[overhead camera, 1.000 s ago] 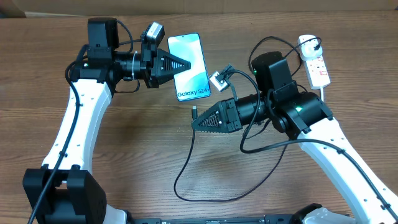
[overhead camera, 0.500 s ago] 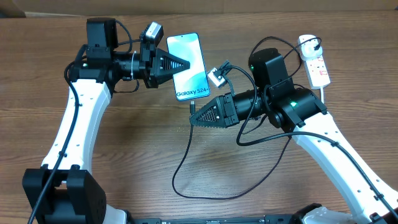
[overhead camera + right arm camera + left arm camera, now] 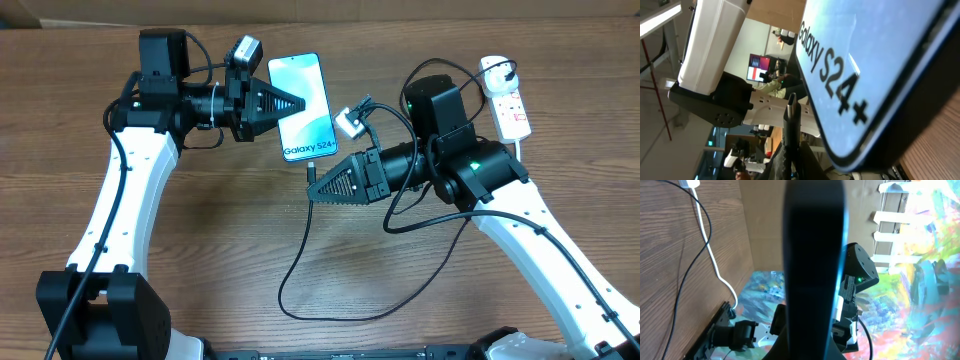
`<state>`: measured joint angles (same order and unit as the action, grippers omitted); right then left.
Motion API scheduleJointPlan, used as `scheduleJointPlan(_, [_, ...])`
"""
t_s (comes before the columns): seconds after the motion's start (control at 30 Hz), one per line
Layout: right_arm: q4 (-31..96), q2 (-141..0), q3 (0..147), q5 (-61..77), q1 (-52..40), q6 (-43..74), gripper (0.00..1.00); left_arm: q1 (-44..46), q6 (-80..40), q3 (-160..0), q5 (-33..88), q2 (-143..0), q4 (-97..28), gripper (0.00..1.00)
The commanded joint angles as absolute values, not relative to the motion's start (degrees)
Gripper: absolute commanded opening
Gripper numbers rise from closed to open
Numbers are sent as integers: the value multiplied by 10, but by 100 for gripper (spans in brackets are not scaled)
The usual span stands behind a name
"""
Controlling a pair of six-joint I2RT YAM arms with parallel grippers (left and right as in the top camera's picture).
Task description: Plug charger to phone and switch on socket
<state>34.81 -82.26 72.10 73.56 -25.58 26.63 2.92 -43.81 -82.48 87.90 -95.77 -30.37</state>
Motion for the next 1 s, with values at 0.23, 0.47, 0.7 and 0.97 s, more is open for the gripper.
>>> scheduleJointPlan(0.23, [350,-832,721,737,-251,271,4,30,-450,-842,905,-955,-302,4])
scheduleJointPlan(0.47, [350,-850,721,738,-250,281,4,30,-450,-842,905,-955,-302,4])
scheduleJointPlan(0.7, [328,-850,721,780,-250,286,4,30,-446,-842,905,-955,-302,4])
scheduleJointPlan(0.97, [329,-850,721,799,-250,286,4,29,-446,-842,905,-955,-301,4])
